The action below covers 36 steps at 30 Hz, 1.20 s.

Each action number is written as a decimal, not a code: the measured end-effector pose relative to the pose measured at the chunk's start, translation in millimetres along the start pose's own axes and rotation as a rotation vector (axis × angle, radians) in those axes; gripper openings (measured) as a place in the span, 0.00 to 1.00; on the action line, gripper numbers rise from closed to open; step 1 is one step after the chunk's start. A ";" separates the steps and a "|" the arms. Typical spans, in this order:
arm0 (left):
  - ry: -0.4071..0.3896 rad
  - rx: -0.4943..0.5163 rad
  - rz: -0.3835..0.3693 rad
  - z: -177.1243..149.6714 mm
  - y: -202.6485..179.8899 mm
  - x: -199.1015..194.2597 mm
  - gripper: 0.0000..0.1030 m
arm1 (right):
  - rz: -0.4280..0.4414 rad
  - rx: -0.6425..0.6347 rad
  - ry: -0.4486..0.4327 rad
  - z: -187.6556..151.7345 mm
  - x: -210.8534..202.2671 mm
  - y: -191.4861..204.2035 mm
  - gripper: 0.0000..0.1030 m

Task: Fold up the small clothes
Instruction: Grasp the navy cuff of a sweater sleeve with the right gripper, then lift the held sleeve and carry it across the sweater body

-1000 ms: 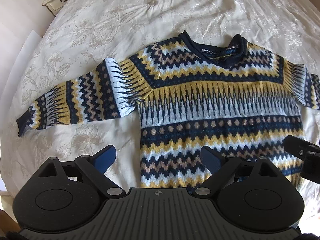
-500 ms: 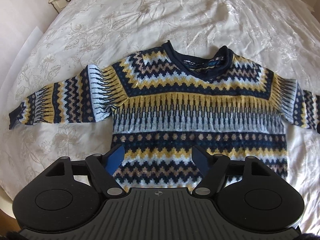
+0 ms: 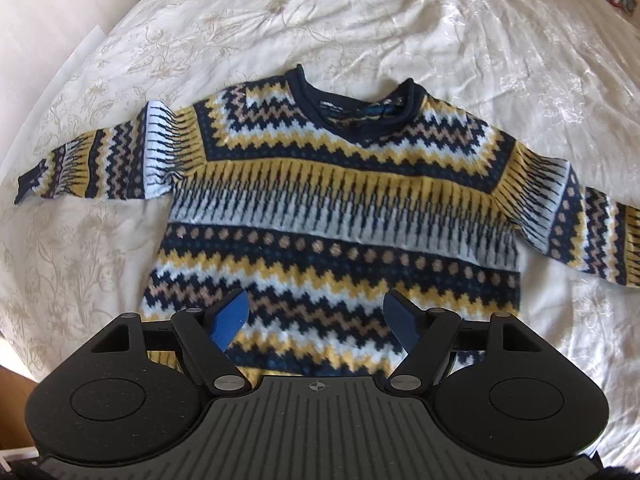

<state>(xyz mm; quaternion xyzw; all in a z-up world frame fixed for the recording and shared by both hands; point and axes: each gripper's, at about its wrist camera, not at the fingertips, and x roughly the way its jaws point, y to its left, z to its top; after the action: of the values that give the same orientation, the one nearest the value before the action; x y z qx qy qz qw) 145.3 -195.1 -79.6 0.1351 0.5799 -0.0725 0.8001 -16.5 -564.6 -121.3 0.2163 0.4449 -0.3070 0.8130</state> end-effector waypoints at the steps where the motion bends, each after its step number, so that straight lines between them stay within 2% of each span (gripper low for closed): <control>1: 0.004 -0.001 0.006 -2.1 -3.1 -0.9 0.71 | -0.003 0.019 0.005 2.1 4.9 -9.1 0.85; 8: 0.014 -0.016 0.056 -8.5 -11.5 -6.0 0.71 | 0.042 0.145 0.009 12.7 34.5 -54.2 0.82; 14: 0.020 -0.025 0.092 -11.0 -6.3 -6.7 0.71 | 0.107 0.244 -0.049 19.4 49.9 -66.4 0.80; 15: 0.020 -0.025 0.094 -11.1 -5.0 -6.2 0.71 | 0.113 0.258 -0.060 20.2 49.8 -67.2 0.77; 17: 0.019 -0.021 0.093 -11.4 -2.7 -5.8 0.71 | 0.089 0.271 -0.070 22.1 49.7 -68.3 0.57; 18: 0.019 -0.017 0.091 -11.6 -1.2 -5.3 0.71 | 0.074 0.272 -0.070 23.2 49.7 -69.5 0.52; 20: 0.017 -0.010 0.084 -11.8 1.4 -4.3 0.71 | 0.082 0.271 -0.068 24.7 47.3 -71.4 0.20; 21: 0.015 -0.005 0.078 -12.3 3.4 -3.3 0.71 | 0.087 0.276 -0.065 25.4 45.5 -72.7 0.15; 23: 0.012 0.002 0.067 -12.0 8.1 -1.9 0.71 | 0.081 0.276 -0.077 26.8 36.5 -70.5 0.14; 26: 0.006 0.015 0.045 -10.5 19.8 2.0 0.71 | 0.087 0.232 -0.100 30.8 14.1 -53.3 0.13; 29: 0.008 0.023 0.023 -7.1 36.3 8.9 0.71 | 0.103 0.160 -0.117 36.1 -11.3 -19.3 0.13; 36: -0.006 0.020 0.003 8.7 94.0 20.1 0.71 | 0.231 0.013 -0.149 43.4 -59.8 107.1 0.12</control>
<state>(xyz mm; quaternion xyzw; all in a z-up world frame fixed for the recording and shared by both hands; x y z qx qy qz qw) 185.2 -107.3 -83.6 0.1438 0.5765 -0.0773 0.8006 58.3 -496.5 -39.5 0.2480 0.3536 -0.2295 0.8722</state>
